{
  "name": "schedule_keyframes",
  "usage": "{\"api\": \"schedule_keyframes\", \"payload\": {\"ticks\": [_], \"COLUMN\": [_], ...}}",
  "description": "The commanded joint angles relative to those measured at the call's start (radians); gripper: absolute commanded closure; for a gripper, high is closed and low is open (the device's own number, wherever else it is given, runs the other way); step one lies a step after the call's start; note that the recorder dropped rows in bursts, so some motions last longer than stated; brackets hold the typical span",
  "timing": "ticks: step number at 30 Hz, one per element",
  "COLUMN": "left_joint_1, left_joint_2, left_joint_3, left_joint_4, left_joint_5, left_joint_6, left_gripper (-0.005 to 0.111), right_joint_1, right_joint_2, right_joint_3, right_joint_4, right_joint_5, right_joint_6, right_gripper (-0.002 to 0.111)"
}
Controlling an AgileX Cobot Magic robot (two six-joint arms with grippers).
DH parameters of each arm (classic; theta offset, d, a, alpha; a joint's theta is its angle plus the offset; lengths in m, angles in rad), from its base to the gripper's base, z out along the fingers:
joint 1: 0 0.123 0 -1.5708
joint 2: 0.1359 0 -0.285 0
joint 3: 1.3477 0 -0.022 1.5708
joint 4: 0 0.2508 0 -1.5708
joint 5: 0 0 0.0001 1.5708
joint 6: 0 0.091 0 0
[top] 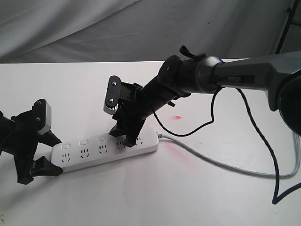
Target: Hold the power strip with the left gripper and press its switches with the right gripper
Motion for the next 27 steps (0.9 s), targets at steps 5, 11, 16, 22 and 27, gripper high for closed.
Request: {"api": "schedule_keyframes", "payload": {"ticks": [5, 11, 16, 22, 27], "left_joint_1": [0.0, 0.0, 0.0, 0.0, 0.0], "left_joint_2": [0.0, 0.0, 0.0, 0.0, 0.0], "left_joint_3": [-0.001, -0.001, -0.001, -0.001, -0.001], "left_joint_4": [0.004, 0.004, 0.004, 0.004, 0.004], "left_joint_5": [0.005, 0.005, 0.005, 0.005, 0.005], "left_joint_6": [0.004, 0.004, 0.004, 0.004, 0.004], "left_gripper": [0.04, 0.04, 0.04, 0.04, 0.04], "right_joint_1": [-0.013, -0.013, -0.013, -0.013, -0.012], "right_joint_2": [0.045, 0.062, 0.051, -0.052, -0.13], "right_joint_3": [0.022, 0.022, 0.022, 0.022, 0.022], "right_joint_4": [-0.152, -0.152, -0.121, -0.073, -0.082], "right_joint_5": [0.007, 0.01, 0.007, 0.016, 0.042], "right_joint_6": [-0.018, -0.014, -0.014, -0.014, -0.003], "right_gripper": [0.061, 0.061, 0.061, 0.061, 0.061]}}
